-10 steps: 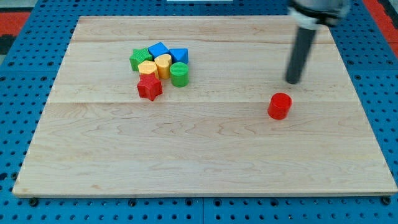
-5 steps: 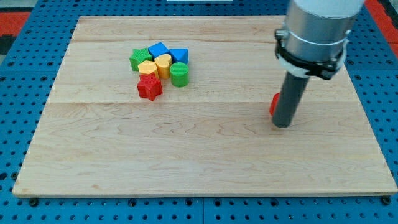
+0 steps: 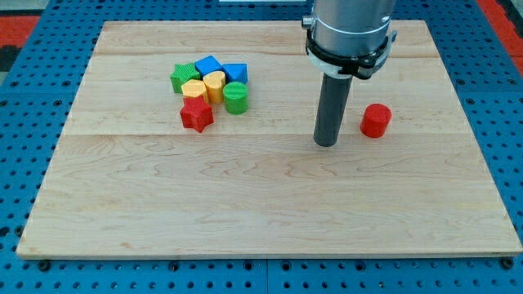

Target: Push the red circle to the group of blocks

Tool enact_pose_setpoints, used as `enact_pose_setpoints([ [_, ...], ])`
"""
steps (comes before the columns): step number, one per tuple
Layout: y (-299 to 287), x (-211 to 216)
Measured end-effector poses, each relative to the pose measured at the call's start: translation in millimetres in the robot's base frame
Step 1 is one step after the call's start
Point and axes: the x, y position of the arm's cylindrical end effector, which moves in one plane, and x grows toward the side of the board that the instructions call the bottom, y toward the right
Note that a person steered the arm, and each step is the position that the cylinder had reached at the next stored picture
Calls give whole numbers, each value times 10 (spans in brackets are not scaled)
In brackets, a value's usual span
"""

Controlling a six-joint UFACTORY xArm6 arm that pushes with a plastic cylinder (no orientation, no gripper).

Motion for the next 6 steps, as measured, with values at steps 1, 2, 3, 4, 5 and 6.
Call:
enact_pose_setpoints([
  [1,324,223],
  [2,636,127],
  [3,562,9],
  [4,945,127],
  [5,1275,-27],
  [6,764,-226],
])
